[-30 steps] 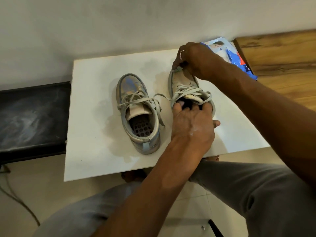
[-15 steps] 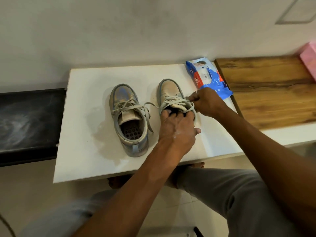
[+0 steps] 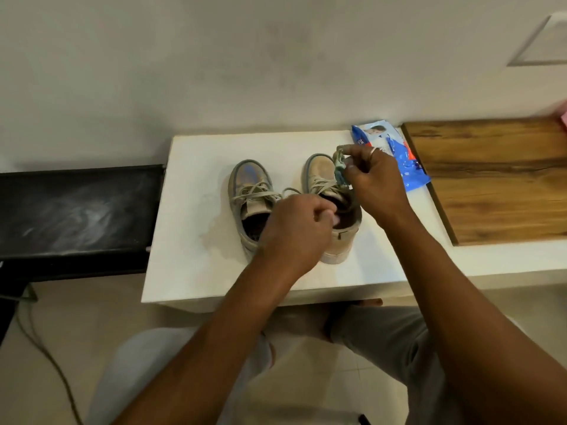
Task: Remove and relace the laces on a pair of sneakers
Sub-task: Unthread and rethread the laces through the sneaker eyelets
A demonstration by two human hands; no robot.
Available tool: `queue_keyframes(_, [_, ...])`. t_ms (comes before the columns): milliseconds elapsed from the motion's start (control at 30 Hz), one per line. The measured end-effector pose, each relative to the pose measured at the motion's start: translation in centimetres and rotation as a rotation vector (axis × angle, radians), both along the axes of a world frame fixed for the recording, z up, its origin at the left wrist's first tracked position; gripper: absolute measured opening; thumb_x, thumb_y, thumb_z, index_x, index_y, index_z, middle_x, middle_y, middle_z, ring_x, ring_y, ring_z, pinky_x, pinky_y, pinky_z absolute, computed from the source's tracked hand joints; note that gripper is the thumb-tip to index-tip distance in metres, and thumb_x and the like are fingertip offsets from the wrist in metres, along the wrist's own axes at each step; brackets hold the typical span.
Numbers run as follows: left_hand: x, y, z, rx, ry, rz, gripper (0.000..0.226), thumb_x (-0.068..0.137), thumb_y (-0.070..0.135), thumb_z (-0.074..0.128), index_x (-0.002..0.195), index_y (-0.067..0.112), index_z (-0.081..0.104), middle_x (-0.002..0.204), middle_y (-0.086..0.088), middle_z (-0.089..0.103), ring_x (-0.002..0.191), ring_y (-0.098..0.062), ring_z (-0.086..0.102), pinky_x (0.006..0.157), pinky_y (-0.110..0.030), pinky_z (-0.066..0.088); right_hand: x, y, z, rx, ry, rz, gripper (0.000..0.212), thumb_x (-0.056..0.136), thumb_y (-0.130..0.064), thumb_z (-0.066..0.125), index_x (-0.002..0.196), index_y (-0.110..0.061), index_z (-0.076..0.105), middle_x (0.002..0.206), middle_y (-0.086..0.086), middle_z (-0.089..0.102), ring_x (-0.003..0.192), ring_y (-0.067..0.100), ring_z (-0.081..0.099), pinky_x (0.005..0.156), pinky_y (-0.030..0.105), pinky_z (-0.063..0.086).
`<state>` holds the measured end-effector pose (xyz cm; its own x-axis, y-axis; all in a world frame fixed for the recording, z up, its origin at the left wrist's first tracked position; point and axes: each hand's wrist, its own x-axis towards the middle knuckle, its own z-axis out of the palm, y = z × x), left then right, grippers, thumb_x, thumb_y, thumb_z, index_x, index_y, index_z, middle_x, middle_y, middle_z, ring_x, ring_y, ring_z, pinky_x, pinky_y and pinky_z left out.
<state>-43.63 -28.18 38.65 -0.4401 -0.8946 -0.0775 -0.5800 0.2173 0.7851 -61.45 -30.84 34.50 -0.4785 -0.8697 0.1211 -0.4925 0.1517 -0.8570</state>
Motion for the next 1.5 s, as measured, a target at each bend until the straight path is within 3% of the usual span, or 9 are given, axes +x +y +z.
queue_keyframes(167, [4.6, -0.7, -0.3, 0.76, 0.786, 0.626, 0.023, 0.093, -0.002, 0.055, 0.113, 0.001, 0.065, 0.107, -0.012, 0.072, 0.099, -0.022, 0.07, 0.095, -0.037, 0.054, 2.8, -0.1, 0.5, -0.029, 0.183, 0.268, 0.036, 0.097, -0.01, 0.053, 0.124, -0.03, 0.065, 0.115, -0.016, 0.062, 0.098, -0.008, 0.056, 0.084, 0.004, 0.042])
queue_keyframes(333, [4.6, -2.0, -1.6, 1.086, 0.998, 0.775, 0.03, 0.092, -0.011, 0.041, 0.119, -0.007, 0.054, 0.118, -0.029, 0.06, 0.115, -0.034, 0.059, 0.105, -0.042, 0.045, 5.8, -0.3, -0.1, -0.066, 0.465, 0.574, 0.033, 0.091, -0.004, 0.059, 0.117, -0.02, 0.072, 0.104, -0.005, 0.066, 0.094, 0.007, 0.058, 0.084, 0.016, 0.045])
queue_keyframes(500, [2.6, -4.4, -2.4, 1.093, 1.21, 0.86, 0.037, 0.092, 0.009, 0.047, 0.126, 0.001, 0.056, 0.12, -0.022, 0.063, 0.106, -0.034, 0.064, 0.094, -0.043, 0.052, 6.2, -0.4, -0.9, -0.075, 0.631, 0.564, 0.031, 0.086, -0.006, 0.062, 0.111, -0.018, 0.075, 0.102, 0.005, 0.074, 0.09, 0.024, 0.068, 0.081, 0.04, 0.056])
queue_keyframes(667, [-0.2, -6.9, -3.4, 0.92, 1.271, 1.118, 0.039, 0.088, 0.045, 0.05, 0.11, 0.014, 0.062, 0.111, -0.014, 0.067, 0.097, -0.033, 0.067, 0.089, -0.049, 0.054, 6.0, -0.4, -0.5, 0.038, 0.5, 0.531, 0.032, 0.09, -0.002, 0.06, 0.113, -0.019, 0.074, 0.106, 0.001, 0.072, 0.093, 0.014, 0.064, 0.078, 0.004, 0.041])
queue_keyframes(800, [-0.8, -8.3, -3.8, 0.836, 1.333, 1.239, 0.047, 0.088, 0.058, 0.05, 0.111, 0.018, 0.059, 0.112, -0.008, 0.063, 0.099, -0.03, 0.065, 0.093, -0.046, 0.053, 5.8, -0.4, -0.2, 0.067, 0.286, 0.489, 0.03, 0.09, 0.003, 0.058, 0.103, -0.018, 0.075, 0.1, -0.003, 0.071, 0.083, 0.004, 0.061, 0.078, 0.005, 0.046])
queue_keyframes(967, [-0.7, -9.8, -3.9, 0.815, 1.348, 1.247, 0.024, 0.091, 0.029, 0.048, 0.098, 0.011, 0.063, 0.108, -0.009, 0.066, 0.09, -0.024, 0.065, 0.086, -0.033, 0.055, 5.3, -0.2, 1.2, -0.032, -0.096, 0.371, 0.029, 0.091, 0.014, 0.05, 0.09, -0.006, 0.071, 0.085, -0.004, 0.07, 0.076, 0.004, 0.067, 0.068, 0.014, 0.053])
queue_keyframes(1100, [0.9, -8.8, -4.0, 0.903, 1.386, 1.095, 0.021, 0.089, 0.024, 0.05, 0.098, 0.009, 0.061, 0.083, -0.009, 0.061, 0.058, -0.02, 0.052, 0.052, -0.021, 0.042, 4.7, -0.6, 1.9, -0.042, -0.205, 0.309, 0.032, 0.093, 0.011, 0.048, 0.09, -0.008, 0.073, 0.089, -0.008, 0.07, 0.075, -0.003, 0.066, 0.066, 0.013, 0.051])
queue_keyframes(1233, [2.3, -6.3, -2.9, 0.922, 1.34, 1.031, 0.02, 0.093, 0.026, 0.05, 0.088, 0.01, 0.061, 0.069, -0.008, 0.06, 0.056, -0.02, 0.051, 0.054, -0.022, 0.037, 4.7, -1.2, 1.9, 0.002, -0.371, 0.309, 0.032, 0.091, 0.008, 0.051, 0.089, -0.014, 0.074, 0.089, -0.005, 0.073, 0.07, 0.009, 0.068, 0.068, 0.021, 0.056])
queue_keyframes(1500, [2.7, -1.9, -5.3, 0.945, 1.364, 1.124, 0.03, 0.091, 0.019, 0.054, 0.117, 0.007, 0.065, 0.099, -0.01, 0.066, 0.079, -0.022, 0.06, 0.06, -0.026, 0.048, 6.4, -2.1, 1.0, 0.11, 0.02, 0.463, 0.014, 0.09, -0.006, 0.068, 0.1, -0.013, 0.074, 0.091, -0.005, 0.073, 0.082, 0.005, 0.07, 0.082, 0.02, 0.056])
